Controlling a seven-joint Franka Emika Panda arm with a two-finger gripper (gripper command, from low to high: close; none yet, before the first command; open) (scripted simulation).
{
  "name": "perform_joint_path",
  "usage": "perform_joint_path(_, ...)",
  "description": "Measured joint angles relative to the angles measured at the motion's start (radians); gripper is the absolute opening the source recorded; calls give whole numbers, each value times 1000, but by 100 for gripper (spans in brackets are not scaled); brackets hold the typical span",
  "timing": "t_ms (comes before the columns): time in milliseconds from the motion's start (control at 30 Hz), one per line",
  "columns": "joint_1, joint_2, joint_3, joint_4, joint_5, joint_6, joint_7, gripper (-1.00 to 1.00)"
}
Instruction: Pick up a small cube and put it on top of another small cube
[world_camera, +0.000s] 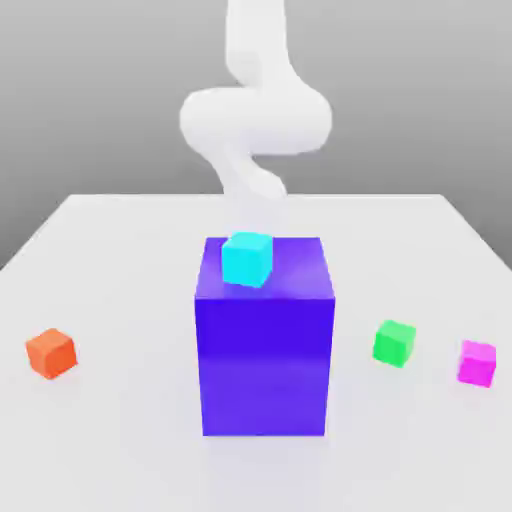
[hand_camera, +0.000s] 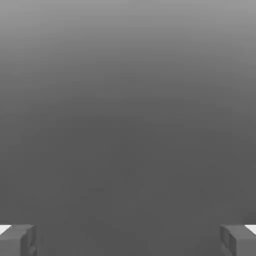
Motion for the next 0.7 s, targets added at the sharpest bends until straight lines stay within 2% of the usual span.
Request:
perform_joint_path(400,185,438,226,-155,-62,224,-91,0)
perform_joint_path(700,366,770,365,-268,-164,387,-119,0)
